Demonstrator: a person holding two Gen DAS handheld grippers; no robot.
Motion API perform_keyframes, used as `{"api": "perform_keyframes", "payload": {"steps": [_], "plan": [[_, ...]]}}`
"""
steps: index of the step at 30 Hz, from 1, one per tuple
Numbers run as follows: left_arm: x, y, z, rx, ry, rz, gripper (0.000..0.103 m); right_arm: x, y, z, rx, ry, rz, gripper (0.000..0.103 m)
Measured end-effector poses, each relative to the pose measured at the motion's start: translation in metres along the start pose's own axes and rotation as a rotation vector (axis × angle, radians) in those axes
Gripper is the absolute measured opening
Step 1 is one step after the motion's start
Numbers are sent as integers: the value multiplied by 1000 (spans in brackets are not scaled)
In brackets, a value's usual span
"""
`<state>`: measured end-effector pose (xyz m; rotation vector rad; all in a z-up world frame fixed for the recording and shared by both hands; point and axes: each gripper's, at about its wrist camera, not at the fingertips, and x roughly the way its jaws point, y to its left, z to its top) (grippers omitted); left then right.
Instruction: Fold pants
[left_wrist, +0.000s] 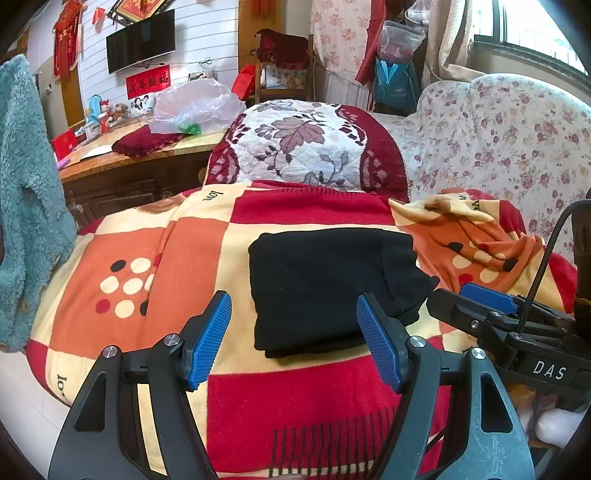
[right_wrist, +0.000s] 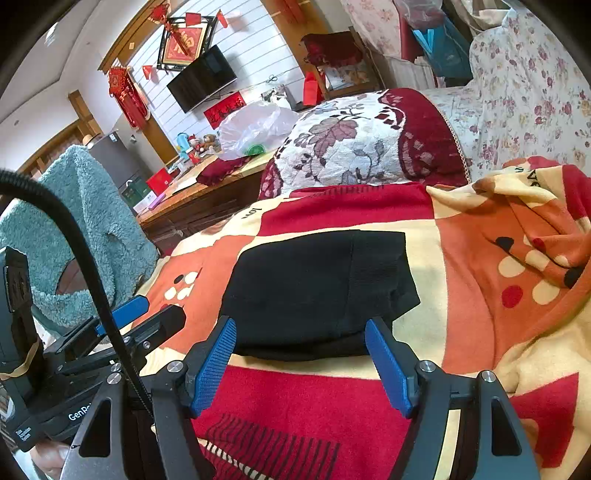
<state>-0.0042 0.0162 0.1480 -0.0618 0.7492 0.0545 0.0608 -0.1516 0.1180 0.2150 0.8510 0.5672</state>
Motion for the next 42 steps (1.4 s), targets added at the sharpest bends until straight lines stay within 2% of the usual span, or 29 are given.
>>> {"api": "perform_keyframes", "payload": {"steps": [35, 42], "plan": [[9, 5, -4, -11, 9, 15, 71, 13, 2, -4, -4, 34, 3, 71], [4, 3, -5, 15, -37, 38, 71, 13, 2, -5, -3, 39, 3, 71]]}}
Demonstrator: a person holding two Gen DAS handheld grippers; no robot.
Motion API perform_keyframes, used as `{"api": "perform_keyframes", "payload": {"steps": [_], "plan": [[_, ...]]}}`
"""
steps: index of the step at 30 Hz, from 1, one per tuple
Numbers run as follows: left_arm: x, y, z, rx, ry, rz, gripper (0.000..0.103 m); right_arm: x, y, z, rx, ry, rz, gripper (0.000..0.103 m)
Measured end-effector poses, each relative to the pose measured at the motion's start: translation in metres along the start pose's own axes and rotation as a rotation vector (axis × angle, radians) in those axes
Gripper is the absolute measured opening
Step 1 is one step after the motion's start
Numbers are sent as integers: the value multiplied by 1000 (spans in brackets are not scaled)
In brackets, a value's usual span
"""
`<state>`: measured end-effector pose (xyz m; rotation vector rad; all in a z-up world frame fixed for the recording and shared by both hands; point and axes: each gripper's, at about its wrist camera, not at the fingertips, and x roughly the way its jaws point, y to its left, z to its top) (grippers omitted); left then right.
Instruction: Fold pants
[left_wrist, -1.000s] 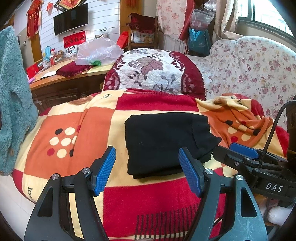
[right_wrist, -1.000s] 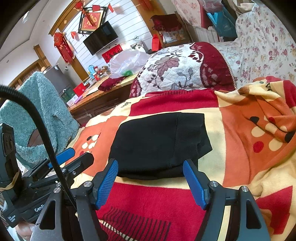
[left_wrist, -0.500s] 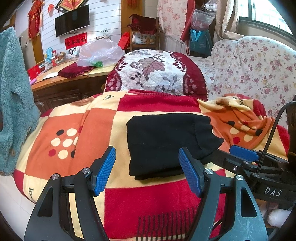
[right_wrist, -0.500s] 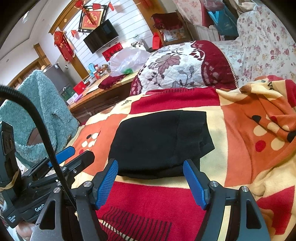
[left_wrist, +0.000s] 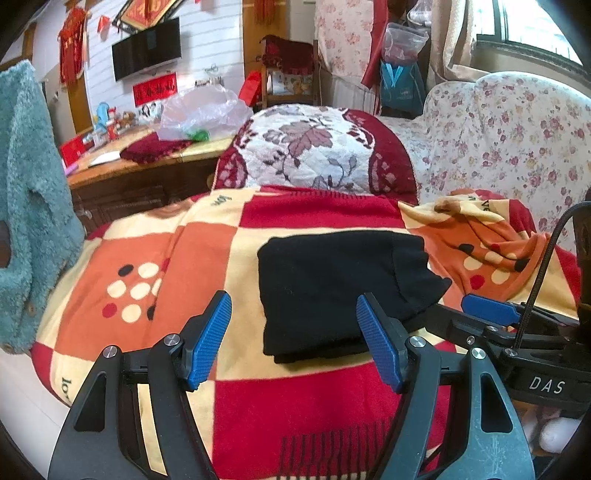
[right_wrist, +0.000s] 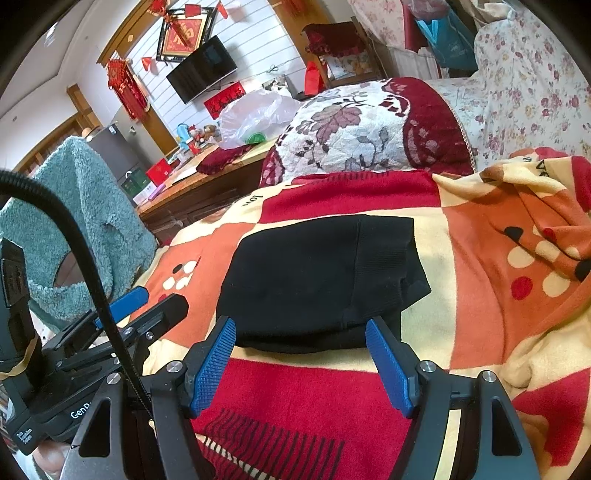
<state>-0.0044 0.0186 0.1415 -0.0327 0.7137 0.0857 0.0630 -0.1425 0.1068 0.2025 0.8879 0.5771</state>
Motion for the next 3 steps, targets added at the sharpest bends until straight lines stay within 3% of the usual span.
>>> {"api": "perform_keyframes", "payload": {"steps": [3], "plan": [[0, 0, -2, -5, 9, -14, 71, 0, 0, 0, -2, 0, -3, 71]]}}
